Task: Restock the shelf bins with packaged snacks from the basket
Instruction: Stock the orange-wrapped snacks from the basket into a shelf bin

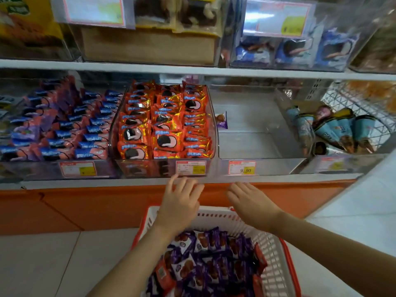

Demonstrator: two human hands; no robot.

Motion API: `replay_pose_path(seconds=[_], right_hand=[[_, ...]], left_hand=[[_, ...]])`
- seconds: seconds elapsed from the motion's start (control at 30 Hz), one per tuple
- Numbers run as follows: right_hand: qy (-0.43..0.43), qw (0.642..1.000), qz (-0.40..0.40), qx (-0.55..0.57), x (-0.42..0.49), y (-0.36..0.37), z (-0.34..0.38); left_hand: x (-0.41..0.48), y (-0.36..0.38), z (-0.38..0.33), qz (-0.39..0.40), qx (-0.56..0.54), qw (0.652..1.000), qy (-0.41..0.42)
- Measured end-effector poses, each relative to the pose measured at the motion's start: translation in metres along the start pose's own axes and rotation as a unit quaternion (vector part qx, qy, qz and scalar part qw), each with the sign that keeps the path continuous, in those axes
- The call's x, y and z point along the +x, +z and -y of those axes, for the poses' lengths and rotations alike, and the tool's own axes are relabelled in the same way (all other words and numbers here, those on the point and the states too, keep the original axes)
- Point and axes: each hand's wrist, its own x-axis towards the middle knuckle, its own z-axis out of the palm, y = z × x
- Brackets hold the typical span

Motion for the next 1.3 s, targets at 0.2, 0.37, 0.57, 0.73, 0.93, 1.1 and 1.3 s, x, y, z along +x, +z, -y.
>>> replay_pose_path(seconds=[0.2,0.37,0.57,0.73,0.93,1.1,1.3], right_hand=[[-0.005,0.993,0.119,0.019,-0.034,0.051,0.01],[0.029,0.967,0.217,0.129,-0.069,0.114,0.024],[0.083,0.899,0.364,0.229,-0.109,0.184,0.059],[0.061,0.882,0.409,0.226,-0.121,0.218,0.084],[0.04,0.884,0.432,0.172,-0.111,0.23,0.098],[-0.009,0.897,0.418,0.145,-0.108,0.227,0.098],[-0.038,0.879,0.441,0.176,-0.1,0.212,0.1]], left_hand=[[-0.075,0.036,-0.024,0.19,-0.034,0.98,-0.035],[-0.127,0.056,-0.029,0.367,-0.065,0.918,-0.136],[-0.178,0.08,-0.015,0.46,-0.107,0.848,-0.241],[-0.203,0.1,-0.005,0.54,-0.086,0.804,-0.234],[-0.21,0.114,-0.011,0.545,-0.107,0.789,-0.262],[-0.203,0.108,-0.018,0.562,-0.03,0.792,-0.238],[-0.2,0.093,-0.016,0.552,-0.041,0.808,-0.202]])
